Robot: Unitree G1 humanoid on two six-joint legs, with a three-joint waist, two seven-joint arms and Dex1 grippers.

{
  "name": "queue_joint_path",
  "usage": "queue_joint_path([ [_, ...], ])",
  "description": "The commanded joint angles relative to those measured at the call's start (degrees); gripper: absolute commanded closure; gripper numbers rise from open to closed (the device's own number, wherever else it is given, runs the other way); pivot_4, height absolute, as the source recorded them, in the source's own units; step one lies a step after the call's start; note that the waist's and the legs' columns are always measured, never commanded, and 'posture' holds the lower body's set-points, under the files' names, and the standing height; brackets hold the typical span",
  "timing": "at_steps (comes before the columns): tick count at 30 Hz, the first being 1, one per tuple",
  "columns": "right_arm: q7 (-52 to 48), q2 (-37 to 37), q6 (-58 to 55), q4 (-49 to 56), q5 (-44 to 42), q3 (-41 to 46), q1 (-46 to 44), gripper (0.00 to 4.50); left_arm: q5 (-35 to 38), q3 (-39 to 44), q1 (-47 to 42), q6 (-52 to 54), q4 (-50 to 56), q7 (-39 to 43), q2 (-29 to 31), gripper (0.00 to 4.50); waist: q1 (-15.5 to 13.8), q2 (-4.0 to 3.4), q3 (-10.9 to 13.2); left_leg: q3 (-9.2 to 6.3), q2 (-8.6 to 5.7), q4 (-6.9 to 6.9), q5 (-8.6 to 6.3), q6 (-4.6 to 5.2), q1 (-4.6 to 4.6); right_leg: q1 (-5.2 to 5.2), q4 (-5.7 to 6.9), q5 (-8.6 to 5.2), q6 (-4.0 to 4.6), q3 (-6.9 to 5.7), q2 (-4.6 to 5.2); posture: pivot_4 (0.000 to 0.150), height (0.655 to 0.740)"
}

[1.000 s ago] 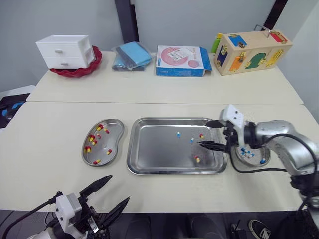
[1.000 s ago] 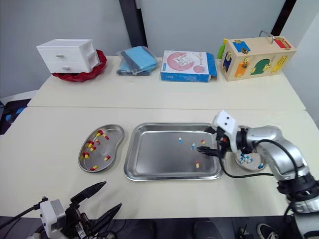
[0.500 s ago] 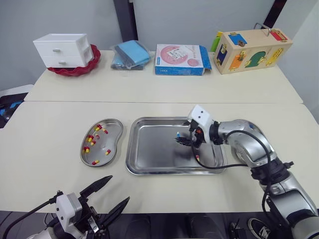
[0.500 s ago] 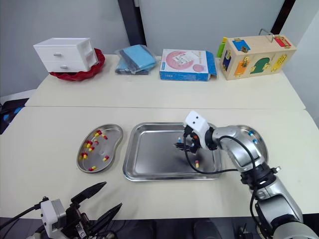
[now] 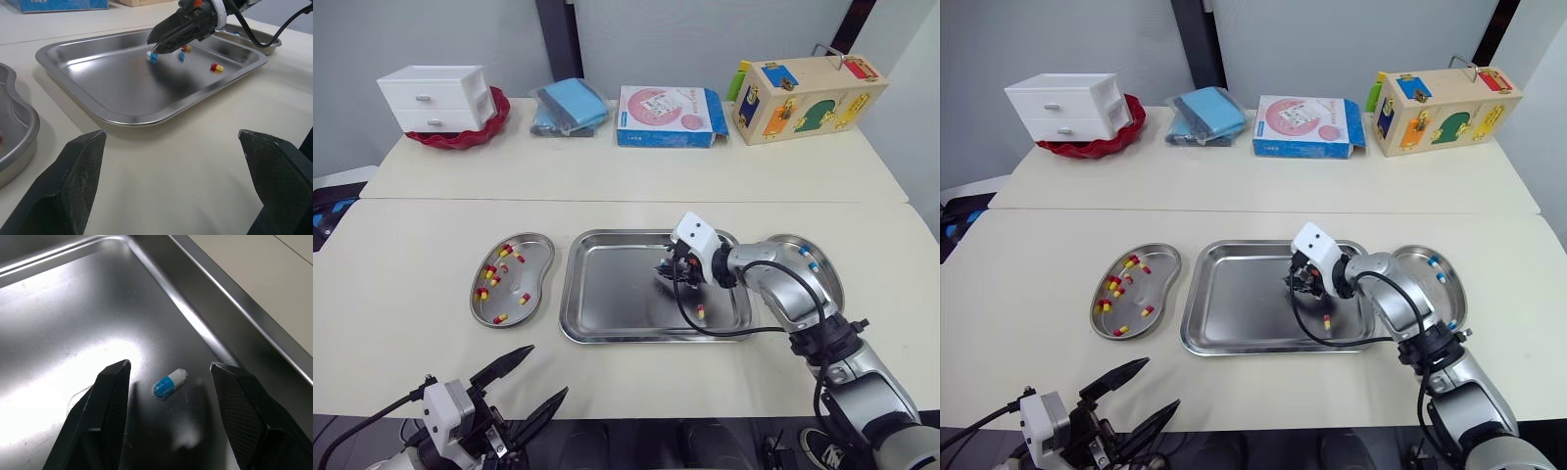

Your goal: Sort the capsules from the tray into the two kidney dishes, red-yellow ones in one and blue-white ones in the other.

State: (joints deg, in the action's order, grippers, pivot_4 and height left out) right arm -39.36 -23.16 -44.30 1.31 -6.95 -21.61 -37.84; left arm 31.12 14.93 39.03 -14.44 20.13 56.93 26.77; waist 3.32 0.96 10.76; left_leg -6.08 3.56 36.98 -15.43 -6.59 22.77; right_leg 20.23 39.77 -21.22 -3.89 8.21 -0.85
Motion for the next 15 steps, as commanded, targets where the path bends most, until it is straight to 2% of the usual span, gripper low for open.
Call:
queue_joint_path([
  [1,1.3,0.8,-0.2,-0.1,1.3,0.3,-0.2,1.66,-0.2,0.4,0.2,-1.0,1.1,0.2,0.1,0.0,0.0,0.0,0.0,0.0,0.0,0.0,0.0,0.0,0.0,0.0,0.0,0.0,0.0,0.0,0.0,0.15,0.74],
  [11,1.6,1.6,-1.5,0.0,2.7,-0.6,1.2,1.66,0.0,0.4,0.0,-0.2,1.7,0.1,0.6,0.0,0.1,-0.01,0.0,0.0,0.0,0.01,0.0,0.0,-0.02,0.0,0.05,0.0,0.0,0.0,0.0,0.15,0.74],
  [15,1.5,1.6,-1.9,0.8,2.8,-0.6,1.7,2.53,0.0,0.5,-0.2,0.1,1.7,0.1,0.9,0.0,0.1,0.0,0.0,0.0,0.0,0.02,0.0,0.0,-0.03,-0.01,0.08,0.0,0.0,0.0,0.0,0.15,0.74],
])
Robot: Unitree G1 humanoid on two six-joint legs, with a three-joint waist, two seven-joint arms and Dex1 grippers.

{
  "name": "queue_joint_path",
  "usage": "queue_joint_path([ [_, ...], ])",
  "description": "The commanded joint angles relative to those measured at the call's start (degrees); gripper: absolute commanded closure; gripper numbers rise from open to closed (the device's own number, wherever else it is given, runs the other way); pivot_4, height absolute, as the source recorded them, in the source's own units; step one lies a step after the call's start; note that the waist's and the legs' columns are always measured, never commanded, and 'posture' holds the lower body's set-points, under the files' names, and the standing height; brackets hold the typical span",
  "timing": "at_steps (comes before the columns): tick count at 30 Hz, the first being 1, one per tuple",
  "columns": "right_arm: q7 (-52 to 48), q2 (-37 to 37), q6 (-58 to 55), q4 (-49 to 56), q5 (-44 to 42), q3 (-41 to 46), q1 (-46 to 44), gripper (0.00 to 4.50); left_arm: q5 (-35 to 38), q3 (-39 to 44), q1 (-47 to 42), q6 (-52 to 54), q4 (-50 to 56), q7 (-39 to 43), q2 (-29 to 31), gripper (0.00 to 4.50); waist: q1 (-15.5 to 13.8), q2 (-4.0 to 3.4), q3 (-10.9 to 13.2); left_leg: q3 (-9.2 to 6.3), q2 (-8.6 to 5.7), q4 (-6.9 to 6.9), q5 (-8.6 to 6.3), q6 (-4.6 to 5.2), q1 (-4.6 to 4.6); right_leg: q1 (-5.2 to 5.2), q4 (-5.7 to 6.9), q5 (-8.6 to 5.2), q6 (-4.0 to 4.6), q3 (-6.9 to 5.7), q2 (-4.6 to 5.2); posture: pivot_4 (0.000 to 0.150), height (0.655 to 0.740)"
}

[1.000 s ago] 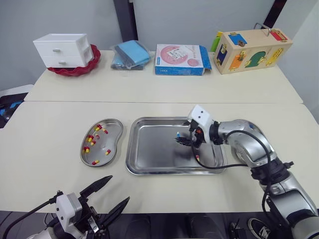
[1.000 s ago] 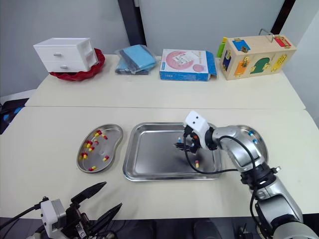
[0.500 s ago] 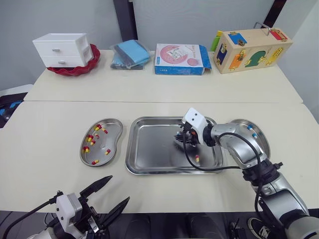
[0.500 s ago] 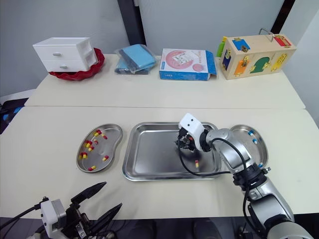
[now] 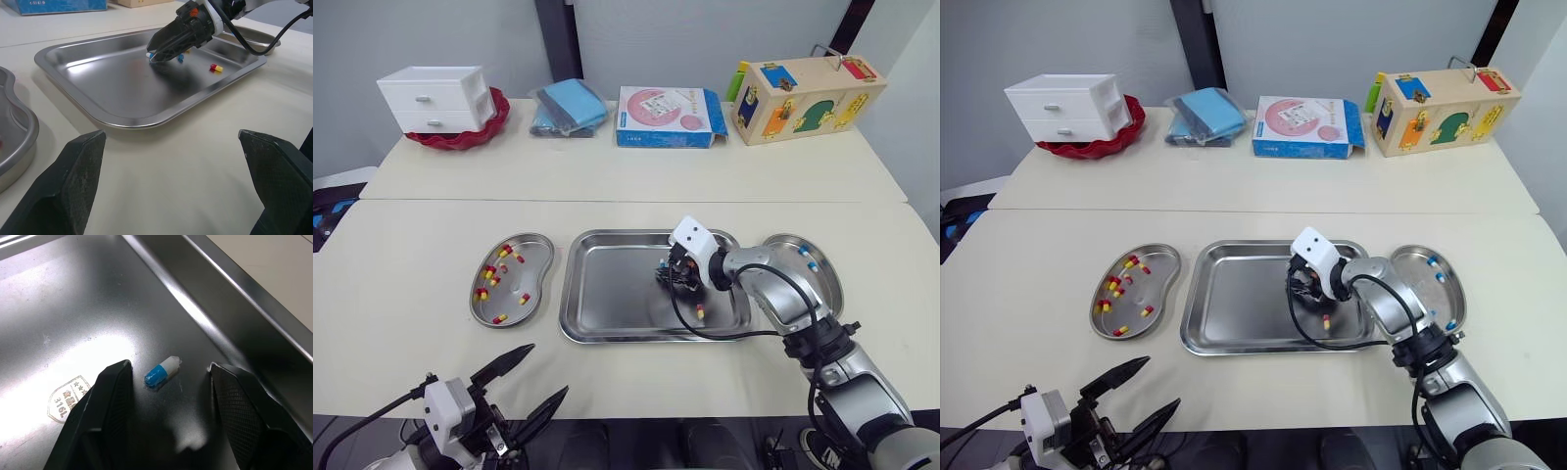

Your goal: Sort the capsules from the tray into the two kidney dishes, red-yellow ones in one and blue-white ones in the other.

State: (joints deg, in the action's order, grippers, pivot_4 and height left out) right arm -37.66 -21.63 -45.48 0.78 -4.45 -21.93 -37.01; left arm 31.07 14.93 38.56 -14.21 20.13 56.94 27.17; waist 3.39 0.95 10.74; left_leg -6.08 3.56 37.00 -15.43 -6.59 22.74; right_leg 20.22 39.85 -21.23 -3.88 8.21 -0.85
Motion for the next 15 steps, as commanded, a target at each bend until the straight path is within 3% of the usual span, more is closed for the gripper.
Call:
queue_joint_path([
  [1,-0.2,0.1,-0.7,1.4,0.3,-0.3,1.0,2.84,0.1,0.5,0.3,-0.1,1.7,0.1,0.5,0.0,0.0,0.0,0.0,0.0,0.0,0.0,0.0,0.0,0.0,0.0,0.0,0.0,0.0,0.0,0.0,0.15,0.74],
  [7,-0.6,0.2,-0.9,1.9,0.3,-0.2,1.3,4.4,0.1,0.5,0.2,0.1,1.9,-0.1,0.6,0.0,0.0,0.0,0.0,0.0,0.0,0.0,0.0,0.0,-0.01,0.0,0.0,0.0,0.0,0.0,0.0,0.15,0.74],
  [15,-0.8,0.2,1.0,1.3,0.6,0.1,0.6,4.49,-0.1,0.4,-0.1,0.2,1.9,-0.2,0.6,0.0,0.0,0.0,0.0,0.0,0.0,0.0,0.0,0.0,-0.01,0.0,0.01,0.0,0.0,0.0,0.0,0.15,0.74],
])
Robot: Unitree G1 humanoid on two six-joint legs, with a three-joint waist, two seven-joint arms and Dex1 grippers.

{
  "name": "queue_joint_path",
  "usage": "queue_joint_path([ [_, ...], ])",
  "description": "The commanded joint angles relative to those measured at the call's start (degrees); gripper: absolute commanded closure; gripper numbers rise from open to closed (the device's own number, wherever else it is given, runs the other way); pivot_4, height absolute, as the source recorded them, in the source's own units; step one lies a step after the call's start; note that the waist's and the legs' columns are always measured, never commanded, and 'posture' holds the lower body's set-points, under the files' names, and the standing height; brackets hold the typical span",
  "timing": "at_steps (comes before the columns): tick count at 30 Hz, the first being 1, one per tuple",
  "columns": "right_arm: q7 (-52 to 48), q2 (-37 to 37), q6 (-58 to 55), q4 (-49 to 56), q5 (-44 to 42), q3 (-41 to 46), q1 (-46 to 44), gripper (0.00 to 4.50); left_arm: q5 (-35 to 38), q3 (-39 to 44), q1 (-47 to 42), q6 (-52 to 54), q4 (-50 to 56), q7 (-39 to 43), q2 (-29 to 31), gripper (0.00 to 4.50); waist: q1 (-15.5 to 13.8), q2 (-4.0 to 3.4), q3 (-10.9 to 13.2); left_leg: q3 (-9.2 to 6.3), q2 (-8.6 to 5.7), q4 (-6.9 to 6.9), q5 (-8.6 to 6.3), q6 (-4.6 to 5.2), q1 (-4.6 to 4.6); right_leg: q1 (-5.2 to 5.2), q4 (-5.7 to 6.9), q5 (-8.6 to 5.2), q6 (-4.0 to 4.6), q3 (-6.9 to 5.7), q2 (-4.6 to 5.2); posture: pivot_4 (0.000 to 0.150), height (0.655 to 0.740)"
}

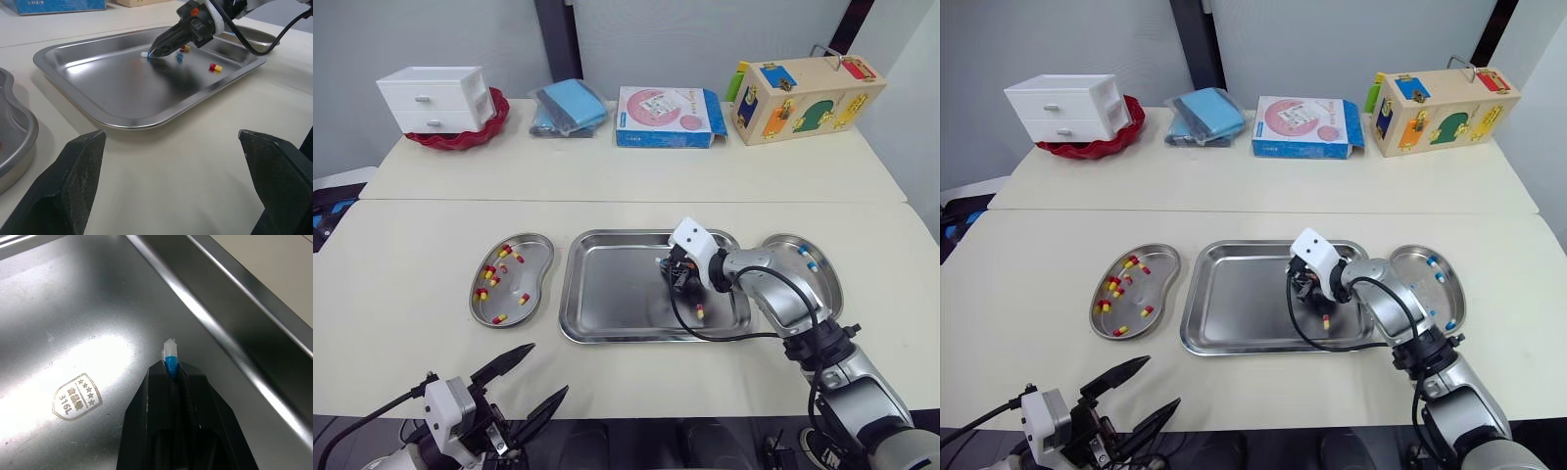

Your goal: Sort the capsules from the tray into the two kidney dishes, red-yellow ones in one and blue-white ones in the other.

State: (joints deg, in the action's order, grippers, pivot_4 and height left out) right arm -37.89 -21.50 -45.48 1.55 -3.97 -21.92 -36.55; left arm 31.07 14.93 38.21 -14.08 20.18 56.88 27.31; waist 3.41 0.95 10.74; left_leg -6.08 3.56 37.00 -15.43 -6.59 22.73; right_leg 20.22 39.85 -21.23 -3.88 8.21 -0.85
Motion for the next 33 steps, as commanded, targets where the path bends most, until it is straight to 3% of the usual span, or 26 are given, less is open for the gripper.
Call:
queue_joint_path([
  [1,-0.8,0.0,1.2,0.7,0.1,0.2,0.0,4.49,-0.1,0.4,0.2,0.0,1.8,-0.1,0.6,0.0,0.0,0.0,0.0,0.0,0.0,0.0,0.0,0.0,0.0,0.0,0.0,0.0,0.0,0.0,0.0,0.15,0.74],
  [12,-6.1,-4.9,1.4,10.7,-4.6,5.1,1.3,4.49,0.3,0.7,-1.7,-0.9,-0.3,2.9,2.6,0.0,-0.2,-0.02,0.0,-0.01,-0.01,0.0,0.0,0.0,0.04,0.02,-0.01,0.0,0.0,-0.01,0.0,0.15,0.74],
  [17,-11.4,-13.4,2.8,19.3,-10.6,14.3,8.5,4.49,0.4,0.0,-3.1,-1.7,-1.5,6.2,3.7,0.0,-0.5,-0.01,0.0,-0.02,-0.03,-0.02,0.0,0.0,0.07,-0.01,-0.11,0.0,0.0,-0.03,0.01,0.15,0.74],
  [24,-17.2,-25.9,2.3,23.6,-18.2,30.1,20.5,4.49,0.7,-0.9,-6.2,-3.1,-4.8,12.0,5.5,0.0,-0.6,-0.01,0.0,0.0,-0.05,0.0,0.0,0.01,0.05,-0.06,-0.1,0.0,0.0,-0.01,0.01,0.15,0.74],
  [33,-18.1,-33.2,2.5,22.2,-20.7,45.3,32.4,4.49,1.2,-1.9,-9.1,-3.6,-7.4,16.9,6.3,0.0,-0.5,-0.01,0.0,0.04,-0.06,0.01,0.0,0.01,0.0,-0.14,-0.11,0.0,0.0,0.03,0.01,0.15,0.74],
])
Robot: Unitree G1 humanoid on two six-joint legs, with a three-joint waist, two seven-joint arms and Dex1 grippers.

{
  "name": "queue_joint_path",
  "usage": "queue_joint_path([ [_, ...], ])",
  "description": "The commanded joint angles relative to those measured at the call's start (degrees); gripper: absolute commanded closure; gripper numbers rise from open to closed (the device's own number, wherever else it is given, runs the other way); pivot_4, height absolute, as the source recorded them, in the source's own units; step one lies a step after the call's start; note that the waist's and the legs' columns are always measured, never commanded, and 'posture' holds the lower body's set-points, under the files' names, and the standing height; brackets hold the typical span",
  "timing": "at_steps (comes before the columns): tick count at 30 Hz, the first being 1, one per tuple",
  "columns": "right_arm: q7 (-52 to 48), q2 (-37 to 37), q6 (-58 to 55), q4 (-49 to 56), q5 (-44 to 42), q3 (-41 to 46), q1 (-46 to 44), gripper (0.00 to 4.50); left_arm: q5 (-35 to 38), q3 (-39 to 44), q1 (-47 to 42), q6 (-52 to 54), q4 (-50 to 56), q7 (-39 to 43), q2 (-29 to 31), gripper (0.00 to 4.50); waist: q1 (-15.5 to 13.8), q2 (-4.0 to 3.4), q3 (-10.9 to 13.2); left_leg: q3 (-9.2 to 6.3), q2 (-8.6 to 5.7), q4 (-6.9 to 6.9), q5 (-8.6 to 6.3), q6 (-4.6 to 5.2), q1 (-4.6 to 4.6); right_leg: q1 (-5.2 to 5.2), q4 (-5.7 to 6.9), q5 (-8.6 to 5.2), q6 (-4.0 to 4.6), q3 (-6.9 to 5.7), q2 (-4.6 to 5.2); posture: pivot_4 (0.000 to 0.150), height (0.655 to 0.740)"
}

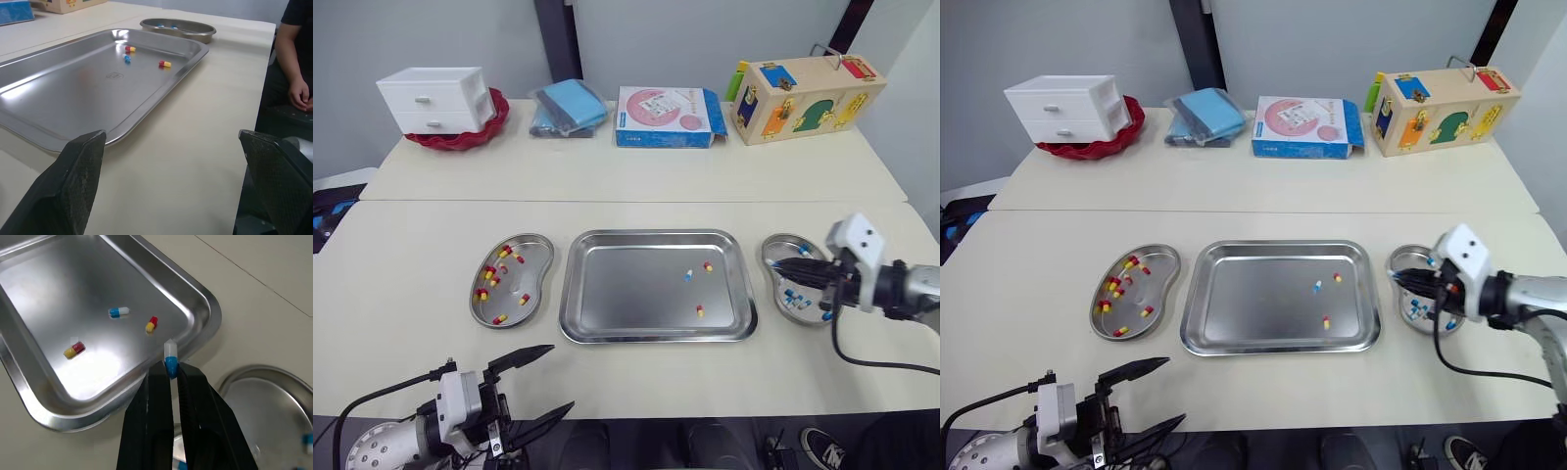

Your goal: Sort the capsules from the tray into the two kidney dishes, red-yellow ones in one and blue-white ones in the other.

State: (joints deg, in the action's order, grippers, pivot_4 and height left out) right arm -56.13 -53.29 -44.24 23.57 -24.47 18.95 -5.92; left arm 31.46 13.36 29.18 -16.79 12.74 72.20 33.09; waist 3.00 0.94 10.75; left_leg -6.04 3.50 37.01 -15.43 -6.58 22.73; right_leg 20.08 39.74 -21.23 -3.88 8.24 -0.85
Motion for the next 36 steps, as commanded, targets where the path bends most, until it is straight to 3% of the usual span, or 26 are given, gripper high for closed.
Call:
queue_joint_path([
  [1,0.3,-1.7,1.4,-0.5,0.0,5.5,2.9,4.49,0.8,-0.5,-0.3,-1.1,-0.3,2.2,0.6,0.0,-0.1,0.01,0.0,0.0,0.0,0.0,0.0,0.0,-0.01,-0.01,0.0,0.0,0.0,0.0,0.0,0.15,0.74],
  [12,4.5,-2.1,7.0,-9.1,5.8,2.4,5.1,4.49,0.3,-1.0,-2.3,-1.2,-1.9,2.7,-0.1,0.0,0.2,0.0,0.0,0.02,0.0,0.01,0.0,0.0,-0.1,-0.09,0.02,0.0,0.0,0.03,-0.01,0.15,0.74],
  [20,4.5,-2.8,8.3,-11.6,5.5,2.4,4.6,2.38,0.0,-0.6,-1.6,-1.4,-1.6,2.0,-0.5,0.0,0.1,0.0,0.0,0.01,0.0,0.02,0.0,0.0,-0.1,-0.1,0.02,0.0,0.0,0.03,0.0,0.15,0.74],
  [28,-1.5,-4.1,12.2,-14.3,2.3,12.3,9.1,0.06,0.0,-0.4,-1.1,-1.5,-1.5,1.8,-0.7,0.0,0.0,0.0,0.0,0.01,0.0,0.02,0.0,0.0,-0.12,-0.14,0.02,0.0,0.0,0.02,0.0,0.15,0.74],
  [36,-9.2,-7.4,19.8,-25.5,2.8,19.7,13.8,0.06,-0.2,-0.6,-0.8,-1.8,-1.5,1.1,-1.0,0.0,-0.1,0.0,0.0,0.03,-0.01,-0.04,-0.01,0.01,-0.69,-0.74,-0.19,0.0,-0.01,0.03,0.0,0.15,0.74],
])
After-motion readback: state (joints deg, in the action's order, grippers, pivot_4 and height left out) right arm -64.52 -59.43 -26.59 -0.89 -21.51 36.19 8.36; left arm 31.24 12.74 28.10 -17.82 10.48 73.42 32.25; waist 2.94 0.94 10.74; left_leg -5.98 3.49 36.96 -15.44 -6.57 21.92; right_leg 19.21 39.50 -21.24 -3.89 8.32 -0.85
